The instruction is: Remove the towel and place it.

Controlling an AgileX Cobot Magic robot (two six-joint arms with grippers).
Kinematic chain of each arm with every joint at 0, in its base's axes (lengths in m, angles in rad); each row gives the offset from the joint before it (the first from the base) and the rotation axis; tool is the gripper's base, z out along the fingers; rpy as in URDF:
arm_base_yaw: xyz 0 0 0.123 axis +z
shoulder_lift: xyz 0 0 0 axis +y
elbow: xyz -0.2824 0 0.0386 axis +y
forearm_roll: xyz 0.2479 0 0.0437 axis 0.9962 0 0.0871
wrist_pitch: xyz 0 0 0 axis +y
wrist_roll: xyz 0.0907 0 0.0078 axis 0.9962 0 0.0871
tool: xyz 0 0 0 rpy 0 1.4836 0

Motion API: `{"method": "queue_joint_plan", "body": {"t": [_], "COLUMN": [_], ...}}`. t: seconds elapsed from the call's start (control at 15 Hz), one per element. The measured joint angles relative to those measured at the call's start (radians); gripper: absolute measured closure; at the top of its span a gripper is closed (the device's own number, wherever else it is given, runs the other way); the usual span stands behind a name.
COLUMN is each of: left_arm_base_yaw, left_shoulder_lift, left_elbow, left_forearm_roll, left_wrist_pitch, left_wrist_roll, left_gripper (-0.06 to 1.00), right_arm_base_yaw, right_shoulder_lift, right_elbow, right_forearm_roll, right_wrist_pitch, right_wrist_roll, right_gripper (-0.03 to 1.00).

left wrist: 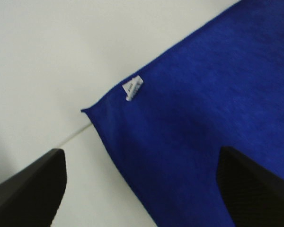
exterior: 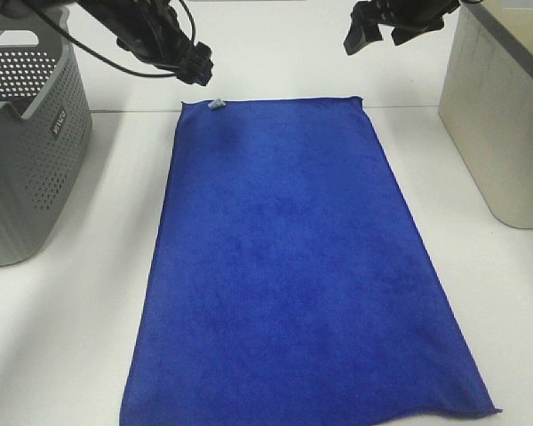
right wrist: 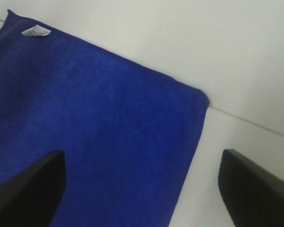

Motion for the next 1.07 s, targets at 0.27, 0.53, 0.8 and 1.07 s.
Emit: {"method": "queue_joint_plan", "body": {"t": [0.27,0.53,0.8,1.07], "left_arm_base_yaw": [0.006,0.111,0.256,0.254], "left_shoulder_lift": [-0.206,-0.318,-0.353,-0.569], "left_elbow": [-0.002,-0.002,0.025,0.351], "left_forearm_roll": [0.014,0.129,0.155,0.11], "left_wrist_pitch": [0.32,0.442,0.467,0.465], "left_wrist_roll": [-0.093,-0.352,-0.383,-0.365], "left_gripper": [0.13,0.13,0.14,0.14], "right_arm_base_yaw": [0.0,-0.009,-0.036,-0.036], "right_shoulder_lift": [-0.183,-0.387,-0.573,-0.904], "right_elbow": [0.0,0.001,0.221,0.675], "right_forearm_roll": [-0.027,-0.158,-0.259,-0.258], "right_wrist_pitch": [0.176,0.189,0.191,0.191], "right_wrist_roll": [0.156,0.289,0.273,0.273], "right_gripper": [0.12,0.12,0.12,0.12]}}
